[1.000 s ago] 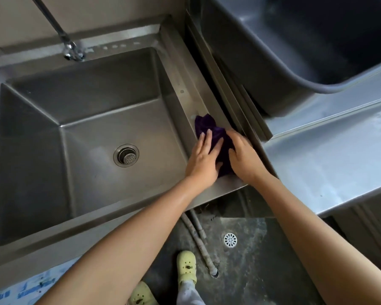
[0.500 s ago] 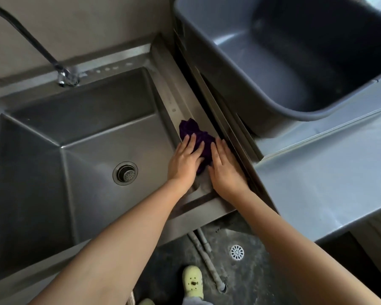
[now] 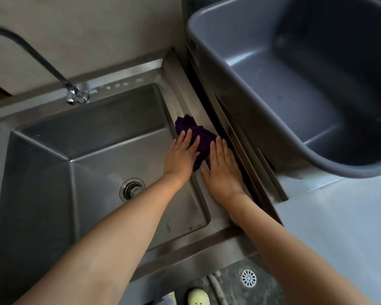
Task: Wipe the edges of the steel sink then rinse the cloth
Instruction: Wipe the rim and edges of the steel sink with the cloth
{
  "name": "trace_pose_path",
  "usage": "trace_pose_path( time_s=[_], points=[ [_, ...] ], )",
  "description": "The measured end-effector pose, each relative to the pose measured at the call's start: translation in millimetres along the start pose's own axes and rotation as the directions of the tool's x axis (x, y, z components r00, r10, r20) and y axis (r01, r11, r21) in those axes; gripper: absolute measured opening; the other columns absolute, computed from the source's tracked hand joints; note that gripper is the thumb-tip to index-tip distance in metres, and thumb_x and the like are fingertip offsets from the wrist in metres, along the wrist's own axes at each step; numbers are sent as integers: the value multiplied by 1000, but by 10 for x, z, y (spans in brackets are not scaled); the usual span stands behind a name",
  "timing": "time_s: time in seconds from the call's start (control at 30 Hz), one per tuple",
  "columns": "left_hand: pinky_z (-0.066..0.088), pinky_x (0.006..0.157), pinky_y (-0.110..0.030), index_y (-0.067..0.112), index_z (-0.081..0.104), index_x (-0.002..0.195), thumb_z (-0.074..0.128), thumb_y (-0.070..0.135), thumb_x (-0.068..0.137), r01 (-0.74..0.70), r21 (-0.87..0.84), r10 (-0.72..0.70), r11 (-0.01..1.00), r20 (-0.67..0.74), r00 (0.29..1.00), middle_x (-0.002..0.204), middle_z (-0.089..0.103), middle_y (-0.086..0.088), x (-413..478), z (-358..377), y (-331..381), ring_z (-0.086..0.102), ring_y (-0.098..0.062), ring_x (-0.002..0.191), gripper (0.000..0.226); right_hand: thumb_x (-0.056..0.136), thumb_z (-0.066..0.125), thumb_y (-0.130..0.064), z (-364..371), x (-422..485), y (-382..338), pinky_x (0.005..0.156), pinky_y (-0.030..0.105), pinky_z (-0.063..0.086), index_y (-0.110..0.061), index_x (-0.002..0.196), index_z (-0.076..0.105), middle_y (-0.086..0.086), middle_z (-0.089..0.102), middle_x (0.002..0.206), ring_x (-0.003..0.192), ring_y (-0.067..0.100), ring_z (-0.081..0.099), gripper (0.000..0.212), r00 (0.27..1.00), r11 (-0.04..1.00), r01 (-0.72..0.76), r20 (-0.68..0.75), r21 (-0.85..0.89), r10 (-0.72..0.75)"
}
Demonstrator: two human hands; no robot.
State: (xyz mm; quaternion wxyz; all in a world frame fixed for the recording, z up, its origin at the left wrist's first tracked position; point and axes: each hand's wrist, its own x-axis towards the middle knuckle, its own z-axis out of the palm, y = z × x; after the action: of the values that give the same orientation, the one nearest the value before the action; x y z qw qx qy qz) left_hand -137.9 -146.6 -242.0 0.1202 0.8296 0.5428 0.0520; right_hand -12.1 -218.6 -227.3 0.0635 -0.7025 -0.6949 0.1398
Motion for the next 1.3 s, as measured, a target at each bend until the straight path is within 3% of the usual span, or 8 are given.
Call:
trace_pose_path(
  time_s=[0.07, 0.3, 0.77, 1.3],
  points=[
    [3, 120, -36, 22, 15, 147, 30, 30, 101, 12, 29, -13, 999, 30, 999, 158, 3, -5, 150, -25, -84, -1, -22, 146, 50, 97, 14, -46, 30, 47, 1, 116, 35, -9, -5, 144, -14, 15, -17, 155, 144, 23, -16, 68, 1000, 997, 6, -4, -71, -7],
    [5, 117, -41, 19, 13, 148, 26, 31, 101, -10, 233, -11, 972, 85, 996, 159, 5, -9, 584, -148, -316, 2, -26, 146, 51, 99, 20, -42, 10, 446, -78, 114, 32, -14, -6, 145, -11, 13, -14, 156, 144, 22, -15, 66, 999, 998, 37, -23, -42, -38],
    [10, 118, -42, 16, 11, 149, 25, 30, 102, -33, 243, 11, 970, 90, 996, 159, 5, -11, 1330, -397, -784, 3, -28, 146, 51, 99, 22, -41, -13, 1240, -285, 116, 34, -9, -5, 146, -5, 15, -7, 157, 145, 23, -11, 66, 999, 998, -17, -33, -61, 15],
    [6, 119, -39, 9, 9, 148, 23, 29, 102, -115, 241, 97, 964, 88, 991, 158, 5, -17, 1925, -417, -1228, 1, -33, 145, 52, 98, 26, -35, -9, 2061, -448, 118, 34, -2, -6, 147, -3, 13, -2, 158, 146, 23, -5, 64, 994, 996, -59, -94, -70, 52]
  ],
)
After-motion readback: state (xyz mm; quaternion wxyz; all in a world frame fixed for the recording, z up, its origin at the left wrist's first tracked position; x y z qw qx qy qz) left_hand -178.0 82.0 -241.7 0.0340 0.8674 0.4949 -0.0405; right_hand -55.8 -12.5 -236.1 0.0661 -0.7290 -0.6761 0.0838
